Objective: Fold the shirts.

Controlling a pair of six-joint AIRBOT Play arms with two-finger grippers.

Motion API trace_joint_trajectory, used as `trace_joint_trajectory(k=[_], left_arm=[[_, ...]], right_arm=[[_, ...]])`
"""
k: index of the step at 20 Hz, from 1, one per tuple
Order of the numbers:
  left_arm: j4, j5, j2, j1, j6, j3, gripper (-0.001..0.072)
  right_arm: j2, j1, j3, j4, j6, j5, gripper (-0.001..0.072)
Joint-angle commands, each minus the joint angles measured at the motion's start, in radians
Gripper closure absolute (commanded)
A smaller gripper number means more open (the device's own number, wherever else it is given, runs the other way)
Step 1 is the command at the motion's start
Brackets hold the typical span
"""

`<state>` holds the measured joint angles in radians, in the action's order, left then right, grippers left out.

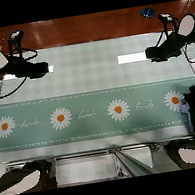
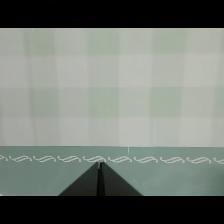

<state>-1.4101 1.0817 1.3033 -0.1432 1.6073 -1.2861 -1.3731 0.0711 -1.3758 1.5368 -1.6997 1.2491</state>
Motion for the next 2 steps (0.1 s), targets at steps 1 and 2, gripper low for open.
trace_joint_trajectory(k=[1, 2], left_arm=[[0.000, 0.000, 0.001, 0.000, -0.001, 0.000, 0.0685], [0.000, 0.000, 0.001, 0.000, -0.001, 0.000, 0.0685]], right_arm=[[0.000, 0.000, 0.000, -0.001, 0.000, 0.000, 0.0680], [0.000, 0.000, 0.000, -0.001, 0.000, 0.000, 0.0680]])
